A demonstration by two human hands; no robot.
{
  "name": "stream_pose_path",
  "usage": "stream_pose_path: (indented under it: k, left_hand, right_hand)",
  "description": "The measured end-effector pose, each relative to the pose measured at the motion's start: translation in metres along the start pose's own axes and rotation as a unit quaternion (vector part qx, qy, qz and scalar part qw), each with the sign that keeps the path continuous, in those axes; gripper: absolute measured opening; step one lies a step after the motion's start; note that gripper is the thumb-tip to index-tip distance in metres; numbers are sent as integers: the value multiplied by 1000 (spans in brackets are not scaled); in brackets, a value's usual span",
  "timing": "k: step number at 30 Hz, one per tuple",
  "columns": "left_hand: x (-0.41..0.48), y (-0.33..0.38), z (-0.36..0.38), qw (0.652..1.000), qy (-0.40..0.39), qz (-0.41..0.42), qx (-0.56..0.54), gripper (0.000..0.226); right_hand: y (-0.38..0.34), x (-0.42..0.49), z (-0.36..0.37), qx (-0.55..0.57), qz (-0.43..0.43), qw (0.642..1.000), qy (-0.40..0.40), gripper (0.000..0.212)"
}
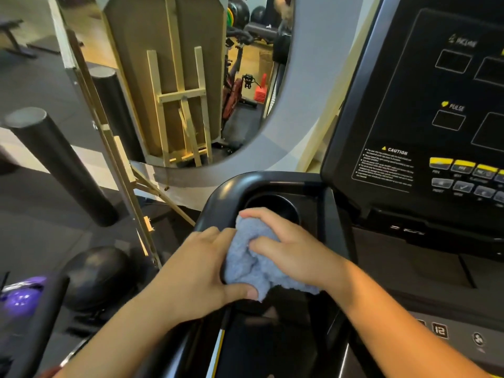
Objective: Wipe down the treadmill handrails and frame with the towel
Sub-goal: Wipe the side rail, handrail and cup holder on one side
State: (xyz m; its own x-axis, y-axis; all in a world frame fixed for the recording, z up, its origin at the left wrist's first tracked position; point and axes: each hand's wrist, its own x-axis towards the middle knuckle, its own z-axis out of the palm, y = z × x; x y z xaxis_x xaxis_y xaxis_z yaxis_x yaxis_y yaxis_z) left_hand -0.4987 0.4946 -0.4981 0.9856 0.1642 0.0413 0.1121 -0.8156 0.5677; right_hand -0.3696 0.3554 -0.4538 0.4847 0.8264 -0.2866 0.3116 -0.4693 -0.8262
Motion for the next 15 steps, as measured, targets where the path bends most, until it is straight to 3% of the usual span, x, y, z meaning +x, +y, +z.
stream_pose_path:
  k: [2, 7, 11, 13, 15]
  left_hand:
    - [-5, -3, -4, 999, 6, -12, -29, 63]
    - [-16, -2, 2, 998, 44, 14, 31, 73]
    - [-17, 20, 18, 992, 77, 64, 74, 67]
    - [-13, 32, 34, 993, 61, 78, 67, 67]
    - [-4, 47, 54, 993, 59, 89, 52, 70]
  right_hand:
    - [3, -5, 9, -10, -29, 999, 18, 54]
    - [24, -55, 18, -234, -95, 967, 39, 81]
    - [34, -73, 1, -323, -93, 939, 72, 83]
    - [30, -77, -8, -390, -82, 909, 118, 70]
    - [33, -84, -13, -375, -27, 920, 110, 72]
